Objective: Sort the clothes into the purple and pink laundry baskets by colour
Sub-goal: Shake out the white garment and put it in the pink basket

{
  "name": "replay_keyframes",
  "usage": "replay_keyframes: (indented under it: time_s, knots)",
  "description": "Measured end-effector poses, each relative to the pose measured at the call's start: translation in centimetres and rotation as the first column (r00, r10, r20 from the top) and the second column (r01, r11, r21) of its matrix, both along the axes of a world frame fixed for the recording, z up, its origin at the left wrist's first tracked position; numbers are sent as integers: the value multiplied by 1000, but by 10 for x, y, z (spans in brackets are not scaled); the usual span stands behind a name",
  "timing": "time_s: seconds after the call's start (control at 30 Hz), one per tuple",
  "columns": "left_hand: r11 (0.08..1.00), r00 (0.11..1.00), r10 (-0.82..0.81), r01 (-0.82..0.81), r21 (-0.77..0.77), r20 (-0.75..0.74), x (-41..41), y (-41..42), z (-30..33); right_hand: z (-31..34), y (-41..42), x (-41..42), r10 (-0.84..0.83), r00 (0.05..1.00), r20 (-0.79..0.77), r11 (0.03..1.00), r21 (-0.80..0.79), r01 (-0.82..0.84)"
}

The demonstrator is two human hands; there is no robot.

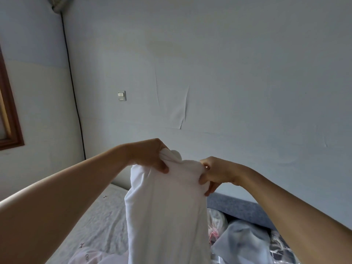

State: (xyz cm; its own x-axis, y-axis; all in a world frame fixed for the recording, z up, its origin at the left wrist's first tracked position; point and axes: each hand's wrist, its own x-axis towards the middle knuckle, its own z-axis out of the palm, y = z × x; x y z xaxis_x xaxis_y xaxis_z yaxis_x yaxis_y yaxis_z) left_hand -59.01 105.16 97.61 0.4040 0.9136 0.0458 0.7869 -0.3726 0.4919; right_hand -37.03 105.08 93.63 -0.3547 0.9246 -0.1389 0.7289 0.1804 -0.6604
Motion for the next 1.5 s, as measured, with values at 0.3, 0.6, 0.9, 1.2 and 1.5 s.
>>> replay_keyframes:
  time_s: [0.3, 0.6, 0.9, 1.2, 1.5]
  knots:
    - [986, 984, 124, -136, 96, 125, -24, -2, 6, 9, -11, -30, 167, 922, -350, 986, 45, -161]
    - [836, 896, 422, -443, 325, 137, -13, 14, -22, 25, -14, -46, 49, 650, -758, 977, -100, -190]
    - [986, 803, 165, -118, -119, 573, 34, -33, -46, 24, -6, -62, -210, 480, -851, 971, -125, 203]
    - [859, 839, 274, -434, 273, 471, 34, -18, -42, 9, -9, -49, -150, 432, -889, 989, -139, 58]
    - [841, 864, 282, -432, 326, 416, 38, -8, -30, -18, -15, -50, 54, 765, -642, 984, -98, -152]
